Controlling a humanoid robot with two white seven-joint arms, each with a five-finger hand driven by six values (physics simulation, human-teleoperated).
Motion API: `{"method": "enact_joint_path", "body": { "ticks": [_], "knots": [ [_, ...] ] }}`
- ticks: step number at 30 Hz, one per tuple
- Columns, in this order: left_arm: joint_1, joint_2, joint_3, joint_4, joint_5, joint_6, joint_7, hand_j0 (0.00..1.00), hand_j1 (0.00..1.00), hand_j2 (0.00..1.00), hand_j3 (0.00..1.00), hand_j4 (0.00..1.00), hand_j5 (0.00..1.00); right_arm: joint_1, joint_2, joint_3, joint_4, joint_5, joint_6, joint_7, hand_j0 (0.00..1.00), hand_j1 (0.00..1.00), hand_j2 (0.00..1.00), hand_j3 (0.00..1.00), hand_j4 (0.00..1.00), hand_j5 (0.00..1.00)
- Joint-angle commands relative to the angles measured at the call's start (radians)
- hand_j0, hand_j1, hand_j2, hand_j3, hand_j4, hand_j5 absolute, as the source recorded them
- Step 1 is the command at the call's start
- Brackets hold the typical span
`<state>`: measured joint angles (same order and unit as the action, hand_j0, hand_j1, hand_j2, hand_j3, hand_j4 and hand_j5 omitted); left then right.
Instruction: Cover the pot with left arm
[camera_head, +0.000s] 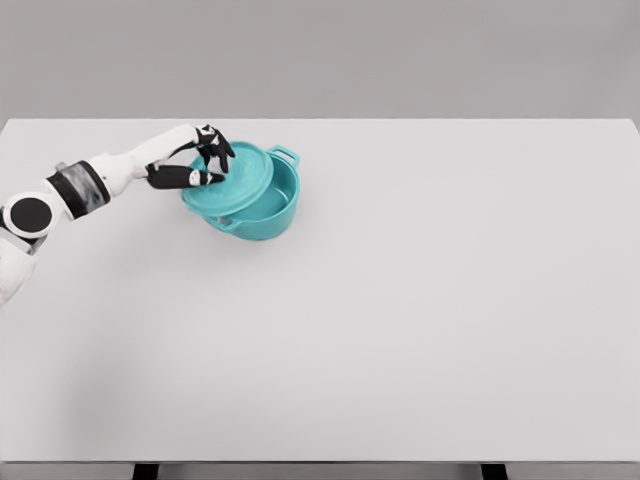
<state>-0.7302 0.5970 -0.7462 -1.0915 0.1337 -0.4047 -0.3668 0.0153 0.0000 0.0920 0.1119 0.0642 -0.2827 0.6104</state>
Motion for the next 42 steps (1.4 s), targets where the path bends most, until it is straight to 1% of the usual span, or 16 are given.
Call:
{"method": "enact_joint_path", "body": {
  "ticks": [1,5,8,12,13,14,15,16,17,23,25,26,27,32,35,42],
  "knots": [
    [-0.002,-0.025,-0.002,0.005,0.004,0.003,-0.009,0.28,0.28,0.28,0.28,0.28,0.28,0.000,0.000,0.000,0.000,0.000,-0.001,0.000,1.00,1.00,1.00,1.00,1.00,1.00],
    [-0.008,-0.046,-0.002,0.005,-0.028,0.003,-0.009,0.28,0.28,0.28,0.28,0.28,0.28,0.000,0.000,0.000,0.000,0.000,-0.001,0.000,1.00,1.00,1.00,1.00,1.00,1.00],
    [-0.009,-0.048,-0.002,0.005,-0.029,0.003,-0.009,0.29,0.29,0.29,0.29,0.29,0.29,0.000,0.000,0.000,0.000,0.002,-0.001,0.000,1.00,1.00,1.00,1.00,1.00,1.00],
    [-0.009,-0.048,-0.002,0.005,-0.031,0.003,-0.009,0.32,0.32,0.32,0.32,0.32,0.32,0.000,0.000,0.000,0.000,0.000,-0.001,0.000,1.00,1.00,1.00,1.00,1.00,1.00],
    [-0.009,-0.048,-0.002,0.005,-0.031,0.003,-0.009,0.42,0.42,0.42,0.42,0.42,0.42,0.000,0.000,0.000,0.000,0.000,-0.001,0.000,1.00,1.00,1.00,1.00,1.00,1.00],
    [-0.009,-0.049,-0.002,0.005,-0.031,0.003,-0.009,0.47,0.47,0.47,0.47,0.47,0.47,0.000,0.000,0.000,0.000,0.002,-0.001,0.000,1.00,1.00,1.00,1.00,1.00,1.00],
    [-0.011,-0.051,-0.002,0.007,-0.031,0.003,-0.007,0.72,0.72,0.72,0.72,0.72,0.72,0.000,0.000,0.000,0.000,0.002,-0.001,0.000,1.00,1.00,1.00,1.00,1.00,1.00],
    [-0.009,-0.049,-0.001,0.007,-0.031,0.003,-0.004,0.84,0.84,0.84,0.84,0.84,0.84,0.000,0.000,0.000,0.000,0.002,-0.001,0.000,1.00,1.00,1.00,1.00,1.00,1.00],
    [-0.011,-0.051,-0.002,0.007,-0.031,0.003,-0.003,0.93,0.93,0.93,0.93,0.93,0.93,0.000,0.000,0.000,0.000,0.002,-0.001,0.000,1.00,1.00,1.00,1.00,1.00,1.00],
    [-0.011,-0.051,-0.004,0.022,-0.032,0.032,0.002,0.92,0.92,0.92,0.92,0.92,0.92,0.000,0.000,0.000,0.000,0.002,-0.001,0.000,1.00,1.00,1.00,1.00,1.00,1.00],
    [-0.011,-0.085,-0.007,0.030,-0.057,0.030,0.002,0.93,0.93,0.93,0.93,0.93,0.93,0.000,0.000,0.000,0.000,0.000,-0.001,0.000,1.00,1.00,1.00,1.00,1.00,1.00],
    [-0.011,-0.086,-0.005,0.036,-0.063,0.030,0.002,0.99,0.99,0.99,0.99,0.99,0.99,0.000,0.000,0.000,0.000,0.000,-0.001,0.000,1.00,1.00,1.00,1.00,1.00,1.00],
    [-0.012,-0.086,-0.005,0.045,-0.065,0.030,0.002,1.00,1.00,1.00,1.00,1.00,1.00,0.000,0.000,0.000,0.000,0.000,-0.001,0.000,1.00,1.00,1.00,1.00,1.00,1.00],
    [-0.011,-0.078,0.004,0.050,-0.065,0.021,0.003,1.00,1.00,1.00,1.00,1.00,1.00,0.000,0.000,0.000,0.000,0.000,-0.001,0.000,1.00,1.00,1.00,1.00,1.00,1.00],
    [-0.011,-0.075,0.007,0.039,-0.054,-0.014,0.002,1.00,1.00,1.00,1.00,1.00,1.00,0.000,0.000,0.000,0.000,0.002,-0.001,0.000,1.00,1.00,1.00,1.00,1.00,1.00],
    [-0.011,-0.075,0.008,0.033,-0.051,-0.014,0.003,1.00,1.00,1.00,1.00,1.00,1.00,0.000,0.000,0.000,0.000,0.000,-0.001,0.000,1.00,1.00,1.00,1.00,1.00,1.00]
  ]
}}
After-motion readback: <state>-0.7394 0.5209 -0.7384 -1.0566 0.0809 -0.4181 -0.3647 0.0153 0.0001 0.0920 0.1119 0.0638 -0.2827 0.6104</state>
